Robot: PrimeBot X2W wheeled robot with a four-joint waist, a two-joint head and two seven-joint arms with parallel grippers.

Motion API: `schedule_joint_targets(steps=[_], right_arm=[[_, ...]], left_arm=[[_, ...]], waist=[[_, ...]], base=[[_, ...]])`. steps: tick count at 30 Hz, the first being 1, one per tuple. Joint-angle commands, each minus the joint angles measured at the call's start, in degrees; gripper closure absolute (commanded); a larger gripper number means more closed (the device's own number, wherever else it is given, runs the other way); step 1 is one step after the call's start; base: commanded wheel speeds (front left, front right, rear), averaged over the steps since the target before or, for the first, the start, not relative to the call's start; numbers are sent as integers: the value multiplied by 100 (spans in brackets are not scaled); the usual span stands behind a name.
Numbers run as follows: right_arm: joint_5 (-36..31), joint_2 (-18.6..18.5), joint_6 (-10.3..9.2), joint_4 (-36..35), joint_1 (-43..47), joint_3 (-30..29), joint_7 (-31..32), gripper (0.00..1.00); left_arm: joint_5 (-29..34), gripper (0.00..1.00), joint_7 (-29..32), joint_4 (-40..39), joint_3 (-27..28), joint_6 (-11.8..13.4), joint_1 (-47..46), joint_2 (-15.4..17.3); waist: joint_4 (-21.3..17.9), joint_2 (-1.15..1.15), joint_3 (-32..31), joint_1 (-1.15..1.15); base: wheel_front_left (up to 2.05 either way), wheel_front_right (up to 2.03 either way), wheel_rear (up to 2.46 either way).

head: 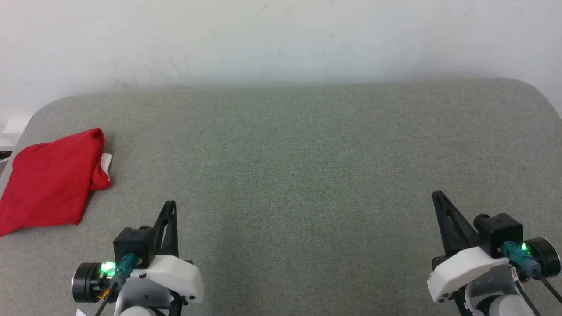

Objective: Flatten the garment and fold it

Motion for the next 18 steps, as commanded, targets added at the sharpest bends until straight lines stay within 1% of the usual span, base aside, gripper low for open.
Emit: schedule_joint_targets(steps=[1,5,6,18], right_arm=[[-42,19,-12,-37,-34,-1,3,100],[-42,19,-12,-37,-34,-1,3,100],[0,0,0,0,0,0,0,0],[99,-2,-1,45,-6,-60,-106,0]], left_arm=[[37,100,1,-34,24,-47,-10,20],[37,100,1,-34,24,-47,-10,20],[0,0,0,0,0,0,0,0],[-40,0,-106,41,-42,24,13,-1]], waist=[[0,0,0,0],[0,0,0,0],[0,0,0,0],[1,0,9,0]], base=[[0,0,0],[0,0,0],[0,0,0],[0,0,0]])
